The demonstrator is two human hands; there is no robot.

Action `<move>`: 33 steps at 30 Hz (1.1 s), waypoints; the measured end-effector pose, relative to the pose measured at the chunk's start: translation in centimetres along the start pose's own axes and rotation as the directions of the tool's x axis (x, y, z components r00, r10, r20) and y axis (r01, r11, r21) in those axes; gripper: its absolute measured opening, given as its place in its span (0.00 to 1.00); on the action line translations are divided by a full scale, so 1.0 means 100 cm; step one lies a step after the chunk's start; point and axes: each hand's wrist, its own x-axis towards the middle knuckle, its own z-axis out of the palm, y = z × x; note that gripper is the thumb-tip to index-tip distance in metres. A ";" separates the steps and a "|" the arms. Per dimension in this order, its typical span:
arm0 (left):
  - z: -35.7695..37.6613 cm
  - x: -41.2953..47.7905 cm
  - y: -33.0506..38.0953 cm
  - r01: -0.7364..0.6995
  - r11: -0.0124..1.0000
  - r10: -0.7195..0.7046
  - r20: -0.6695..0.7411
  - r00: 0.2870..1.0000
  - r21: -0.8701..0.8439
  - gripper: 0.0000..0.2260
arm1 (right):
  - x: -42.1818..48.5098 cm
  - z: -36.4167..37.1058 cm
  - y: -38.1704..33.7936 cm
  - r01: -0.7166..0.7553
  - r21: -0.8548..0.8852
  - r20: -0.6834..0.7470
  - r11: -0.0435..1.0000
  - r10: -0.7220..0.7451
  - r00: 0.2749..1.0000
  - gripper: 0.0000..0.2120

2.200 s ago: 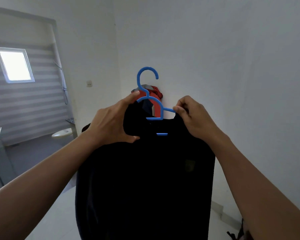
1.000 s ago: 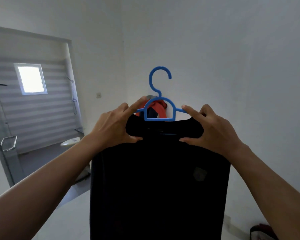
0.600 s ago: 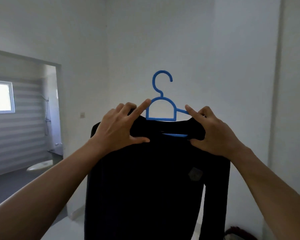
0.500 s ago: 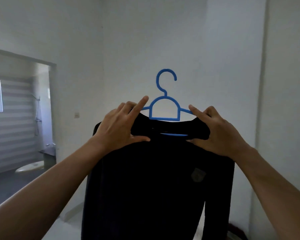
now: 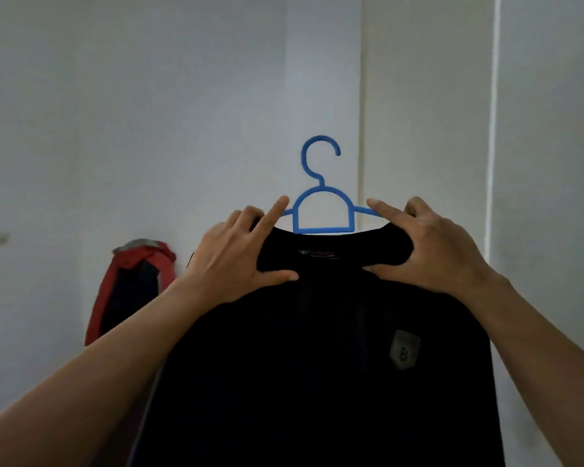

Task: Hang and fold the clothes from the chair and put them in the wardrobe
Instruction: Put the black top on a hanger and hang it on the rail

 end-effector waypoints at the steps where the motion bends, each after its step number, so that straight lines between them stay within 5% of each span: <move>1: 0.000 0.010 0.017 -0.019 0.999 0.020 0.005 1.000 -0.028 0.48 | -0.011 -0.014 0.011 -0.025 -0.029 0.006 0.999 0.026 1.000 0.48; 8: 0.003 0.080 0.146 -0.153 0.974 0.147 -0.046 0.988 -0.167 0.44 | -0.094 -0.096 0.093 -0.157 -0.262 0.001 0.952 0.162 0.987 0.47; 16: 0.017 0.139 0.312 -0.295 0.891 0.292 -0.062 0.954 -0.345 0.44 | -0.197 -0.165 0.196 -0.368 -0.324 -0.016 0.871 0.384 0.923 0.46; 33: 0.085 0.260 0.565 -0.448 0.781 0.396 -0.210 0.894 -0.436 0.43 | -0.288 -0.208 0.395 -0.675 -0.349 -0.341 0.651 0.582 0.738 0.45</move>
